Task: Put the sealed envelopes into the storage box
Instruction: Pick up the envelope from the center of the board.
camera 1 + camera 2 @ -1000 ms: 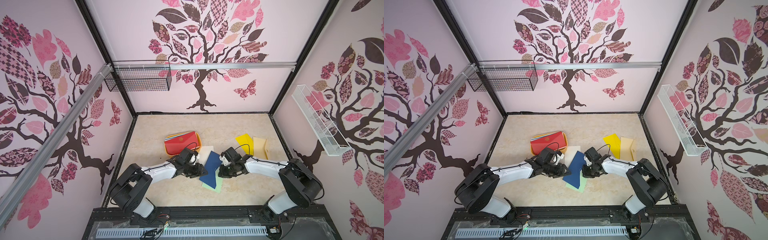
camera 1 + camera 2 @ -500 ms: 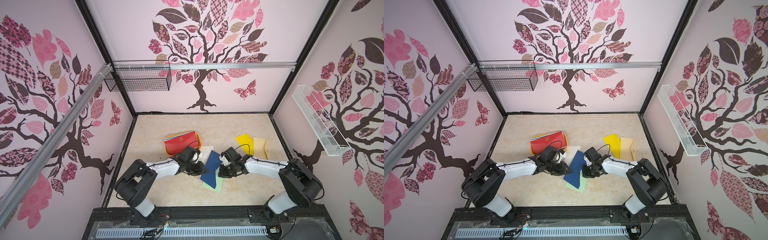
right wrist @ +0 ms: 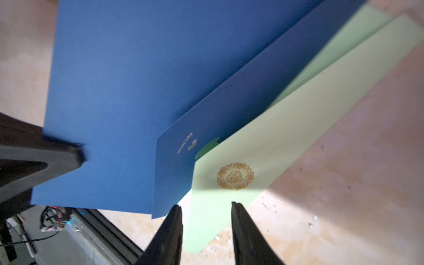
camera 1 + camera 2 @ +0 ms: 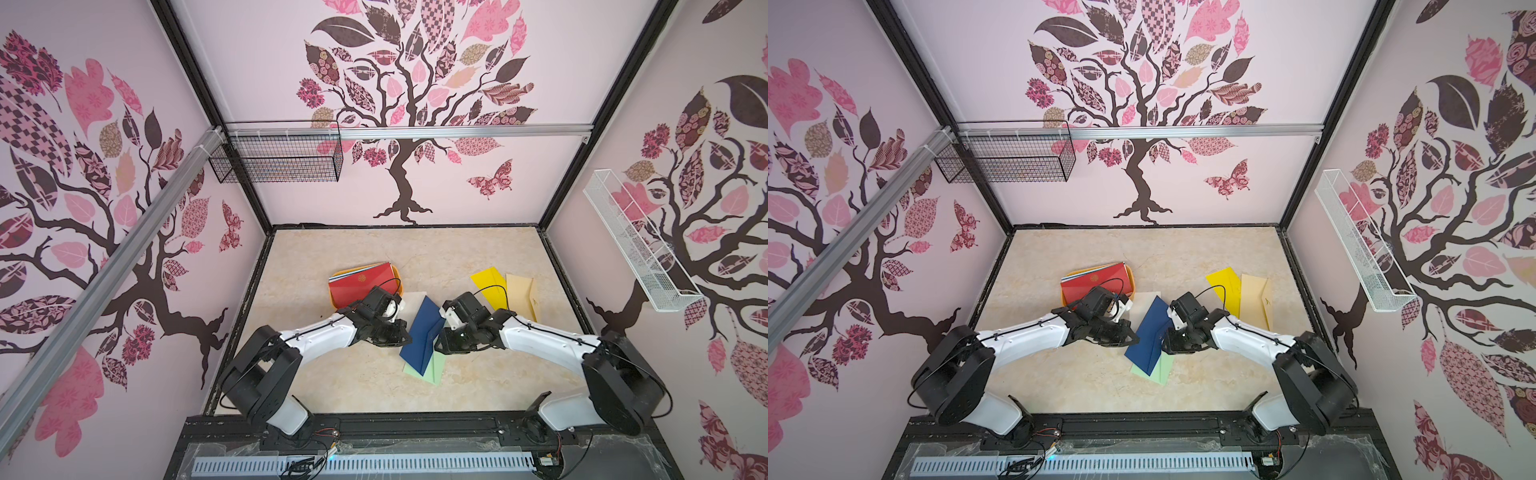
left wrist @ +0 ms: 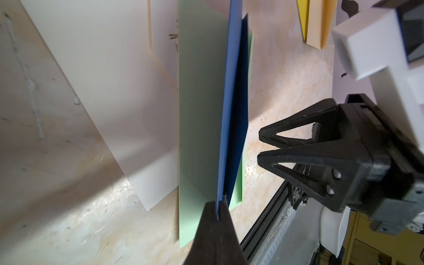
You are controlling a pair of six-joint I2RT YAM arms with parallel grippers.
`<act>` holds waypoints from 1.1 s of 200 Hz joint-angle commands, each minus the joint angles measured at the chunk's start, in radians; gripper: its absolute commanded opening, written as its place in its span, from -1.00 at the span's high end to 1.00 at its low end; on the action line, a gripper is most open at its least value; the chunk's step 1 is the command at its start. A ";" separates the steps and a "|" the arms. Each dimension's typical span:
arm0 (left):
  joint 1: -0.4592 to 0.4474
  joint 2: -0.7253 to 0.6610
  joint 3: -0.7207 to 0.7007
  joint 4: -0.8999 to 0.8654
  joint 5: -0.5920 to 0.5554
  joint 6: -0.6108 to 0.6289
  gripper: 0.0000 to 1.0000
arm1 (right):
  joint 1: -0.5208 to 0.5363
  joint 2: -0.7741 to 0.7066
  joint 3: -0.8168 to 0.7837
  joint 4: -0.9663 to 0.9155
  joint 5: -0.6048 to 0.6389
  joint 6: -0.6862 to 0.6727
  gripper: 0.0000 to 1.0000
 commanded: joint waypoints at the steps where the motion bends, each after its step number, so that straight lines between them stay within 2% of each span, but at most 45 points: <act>1: 0.016 -0.102 0.045 -0.092 -0.041 0.057 1.00 | 0.001 -0.134 0.080 -0.042 0.010 -0.065 0.10; 20: 0.050 -0.195 0.047 -0.106 -0.020 0.059 1.00 | 0.002 -0.235 0.103 -0.034 0.004 -0.104 0.04; 38: 0.088 -0.301 0.035 -0.071 0.069 0.070 1.00 | 0.001 -0.324 0.100 0.023 -0.028 -0.120 -0.01; 49: 0.101 -0.368 0.033 -0.064 0.079 0.069 1.00 | 0.001 -0.367 0.099 0.054 -0.050 -0.124 -0.01; 72: 0.135 -0.483 0.027 -0.056 0.104 0.057 1.00 | 0.000 -0.438 0.109 0.108 -0.112 -0.123 -0.02; 113: 0.140 -0.618 0.015 -0.003 0.218 0.031 1.00 | 0.001 -0.520 0.089 0.230 -0.206 -0.071 -0.17; 151: 0.141 -0.683 -0.027 0.060 0.271 -0.011 1.00 | 0.001 -0.533 0.109 0.313 -0.294 -0.018 -0.17; 220: 0.140 -0.715 -0.050 0.147 0.320 -0.075 1.00 | 0.000 -0.512 0.139 0.340 -0.339 0.033 0.07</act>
